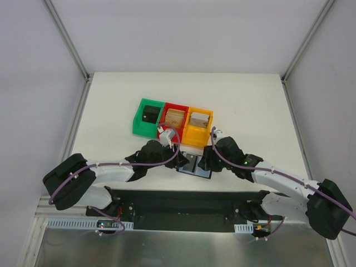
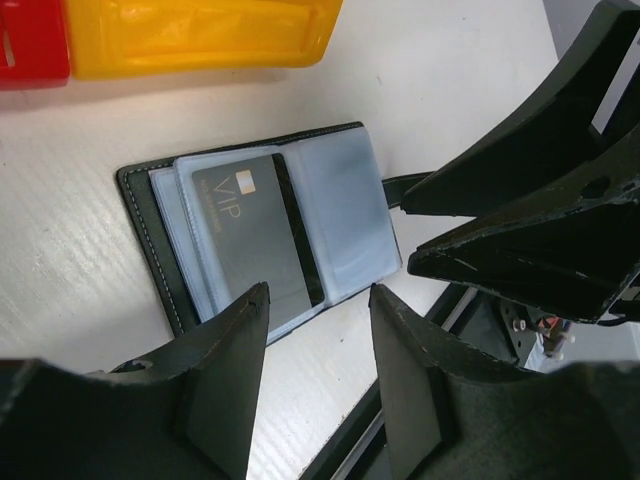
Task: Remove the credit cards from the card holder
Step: Remove the credit card from the card holder.
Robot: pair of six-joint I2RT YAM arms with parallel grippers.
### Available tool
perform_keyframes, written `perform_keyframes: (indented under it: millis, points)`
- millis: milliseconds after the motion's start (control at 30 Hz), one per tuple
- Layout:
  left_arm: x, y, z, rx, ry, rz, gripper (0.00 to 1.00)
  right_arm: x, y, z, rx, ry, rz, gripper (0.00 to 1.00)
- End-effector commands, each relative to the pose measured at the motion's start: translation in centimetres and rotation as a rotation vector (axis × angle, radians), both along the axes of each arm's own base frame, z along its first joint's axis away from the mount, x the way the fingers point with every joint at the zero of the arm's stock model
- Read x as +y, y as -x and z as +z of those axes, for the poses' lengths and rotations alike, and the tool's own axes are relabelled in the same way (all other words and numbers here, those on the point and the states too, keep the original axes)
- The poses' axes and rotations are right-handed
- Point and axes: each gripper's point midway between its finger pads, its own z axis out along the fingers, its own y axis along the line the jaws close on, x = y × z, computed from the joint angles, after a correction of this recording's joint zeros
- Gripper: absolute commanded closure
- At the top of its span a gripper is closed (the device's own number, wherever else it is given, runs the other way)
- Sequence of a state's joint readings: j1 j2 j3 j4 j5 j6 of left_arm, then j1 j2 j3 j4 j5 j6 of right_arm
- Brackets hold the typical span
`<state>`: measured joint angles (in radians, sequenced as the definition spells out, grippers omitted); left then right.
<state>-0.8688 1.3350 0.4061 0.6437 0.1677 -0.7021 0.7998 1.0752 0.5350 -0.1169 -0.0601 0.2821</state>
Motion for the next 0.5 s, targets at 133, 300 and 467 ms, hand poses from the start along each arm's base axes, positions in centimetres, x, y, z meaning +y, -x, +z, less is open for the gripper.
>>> perform_keyframes:
  millis: [133, 300, 467]
  points:
    - [0.5, -0.8, -1.4, -0.002, -0.025, 0.048, 0.64, 1.3, -1.9, 1.0, -0.076, -0.279, -0.182, 0.48]
    - [1.0, -0.8, -3.3, 0.020, -0.076, 0.072, 0.72, 1.9, -2.0, 0.7, -0.057, -0.318, -0.177, 0.49]
    - [0.9, -0.4, -4.1, 0.014, -0.102, 0.076, 0.76, 3.3, -1.4, 0.9, -0.031, -0.377, -0.109, 0.51]
